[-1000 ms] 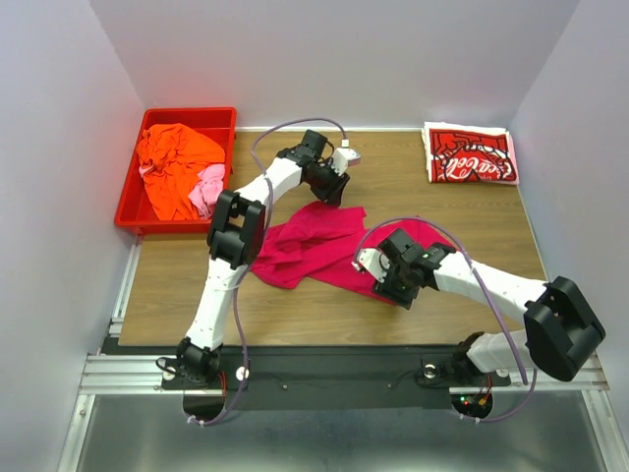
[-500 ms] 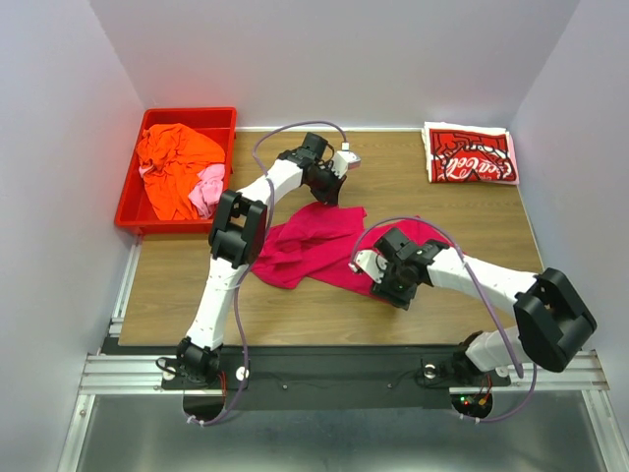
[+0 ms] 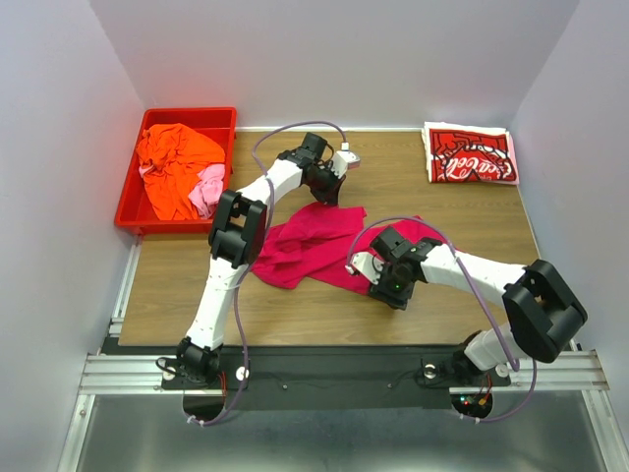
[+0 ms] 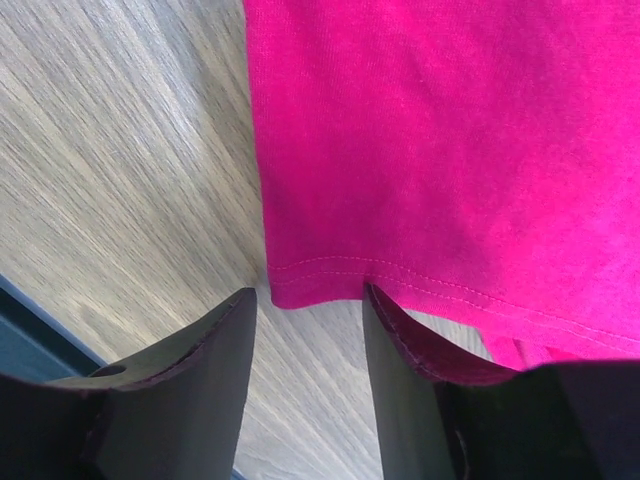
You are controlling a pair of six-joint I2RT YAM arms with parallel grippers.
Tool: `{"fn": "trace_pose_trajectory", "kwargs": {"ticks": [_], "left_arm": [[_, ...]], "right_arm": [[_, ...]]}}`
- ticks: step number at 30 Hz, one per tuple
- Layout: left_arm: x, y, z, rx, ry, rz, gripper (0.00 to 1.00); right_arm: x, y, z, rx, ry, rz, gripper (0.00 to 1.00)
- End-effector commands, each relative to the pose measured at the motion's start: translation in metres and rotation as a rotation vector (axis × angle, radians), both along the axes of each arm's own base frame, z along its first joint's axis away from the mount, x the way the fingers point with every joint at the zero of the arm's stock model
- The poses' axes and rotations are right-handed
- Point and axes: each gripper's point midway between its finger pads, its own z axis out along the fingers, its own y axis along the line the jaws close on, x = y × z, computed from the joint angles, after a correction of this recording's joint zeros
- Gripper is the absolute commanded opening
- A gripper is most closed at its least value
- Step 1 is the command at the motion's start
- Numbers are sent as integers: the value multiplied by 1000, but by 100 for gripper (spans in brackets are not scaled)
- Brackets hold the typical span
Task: Fold and stack the t-shirts
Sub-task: Flatten the tshirt out
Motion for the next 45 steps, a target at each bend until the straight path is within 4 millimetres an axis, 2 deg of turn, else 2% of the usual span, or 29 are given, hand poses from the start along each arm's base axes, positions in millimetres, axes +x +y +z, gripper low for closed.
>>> {"fn": "trace_pose_trajectory", "kwargs": {"ticks": [1,6,9,10,11,15,16,17,18,20,21,22,24,25,28,31,32,33,34,35,36,39,42,44,45], "left_arm": [[-2,1,11,-9,0,-4,0],[-2,1,13,-11,1,-1,0],[-2,2,18,-13,0,2,0],[-2,2,22,-15,-3,3,0],[-2,5,24,-14,-1,8,0],[-3,20,47,-16,-13,17,0],[-2,24,67,-30,-43,23,0],[-2,31,75,-32,-50,33,0],[2,44,97,-45,-85,54,0],[8,62,125,-63,-131,90,0],[11,69,141,-75,-156,105,0],[18,91,171,-96,-210,150,0],[25,112,203,-119,-266,194,0],[27,122,217,-127,-296,212,0],[32,170,276,-161,-422,302,0],[30,196,304,-201,-477,364,0],[27,204,326,-226,-535,378,0],[28,222,329,-231,-546,414,0],[24,230,350,-258,-599,436,0],[21,235,357,-273,-614,447,0],[19,253,363,-282,-625,487,0],[17,267,368,-286,-645,508,0],[15,270,356,-271,-611,507,0],[14,272,349,-266,-598,506,0],[13,271,339,-265,-574,503,0]], "right_arm": [[3,7,1,28,5,11,51],[4,7,-6,23,4,-1,40],[4,7,-10,13,13,-16,19],[4,7,-11,11,14,-25,7],[7,7,-8,9,1,-34,2],[18,11,10,48,-59,-89,1],[25,7,16,60,-73,-117,1],[31,5,22,72,-91,-139,1],[44,-3,34,89,-116,-177,0],[60,-15,48,107,-142,-224,1],[74,-18,64,134,-177,-237,1],[82,-35,70,130,-182,-294,0],[95,-47,85,146,-212,-327,0],[104,-53,99,155,-247,-338,0],[121,-81,121,155,-302,-418,1],[135,-102,138,165,-338,-481,1],[146,-119,150,166,-374,-534,1],[151,-129,157,168,-394,-558,0],[155,-145,161,161,-409,-598,1],[163,-157,175,162,-449,-627,0],[164,-171,180,154,-467,-656,1],[167,-183,197,152,-513,-661,1],[159,-186,193,123,-496,-650,1],[146,-186,182,98,-442,-626,1],[141,-187,178,82,-429,-623,1]]}}
